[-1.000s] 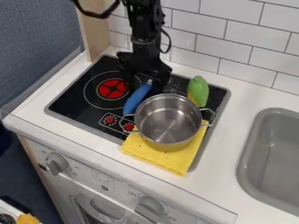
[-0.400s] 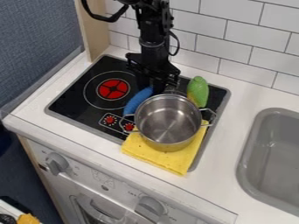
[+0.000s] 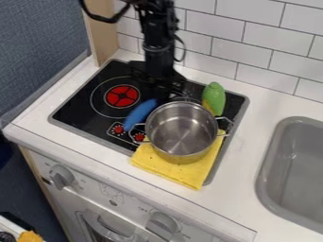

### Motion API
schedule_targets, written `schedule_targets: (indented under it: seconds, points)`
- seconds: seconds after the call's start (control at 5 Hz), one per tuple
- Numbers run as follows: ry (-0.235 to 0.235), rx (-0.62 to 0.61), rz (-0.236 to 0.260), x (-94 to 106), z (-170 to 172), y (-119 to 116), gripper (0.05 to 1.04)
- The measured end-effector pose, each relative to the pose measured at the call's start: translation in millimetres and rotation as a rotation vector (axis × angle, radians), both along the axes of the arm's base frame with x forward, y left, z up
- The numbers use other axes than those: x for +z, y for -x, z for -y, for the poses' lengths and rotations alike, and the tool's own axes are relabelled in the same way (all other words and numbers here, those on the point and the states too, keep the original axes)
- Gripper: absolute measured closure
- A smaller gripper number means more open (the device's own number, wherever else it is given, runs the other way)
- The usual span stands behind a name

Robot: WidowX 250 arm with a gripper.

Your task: Move the blue fork to the bottom left side of the burner

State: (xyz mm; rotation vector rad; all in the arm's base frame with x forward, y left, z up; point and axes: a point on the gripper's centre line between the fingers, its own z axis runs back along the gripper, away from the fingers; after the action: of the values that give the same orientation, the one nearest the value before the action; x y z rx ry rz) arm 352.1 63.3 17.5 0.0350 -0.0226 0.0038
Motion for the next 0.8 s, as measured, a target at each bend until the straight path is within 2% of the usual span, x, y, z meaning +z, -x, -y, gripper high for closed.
schedule_targets:
  seconds: [0.2, 0.4, 0.6, 0.8]
  points:
    - [-0.014, 0.060, 0.043, 29.9, -44.0, 10.0, 0.754]
    - [-0.013, 0.084, 0.013, 26.6, -83.4, 35.5, 0.754]
    - [-0.039, 0.070, -0.018, 15.2, -104.0, 56.8, 0.754]
    - [-0.061, 0.083, -0.017, 6.3, -113.0, 61.8, 0.754]
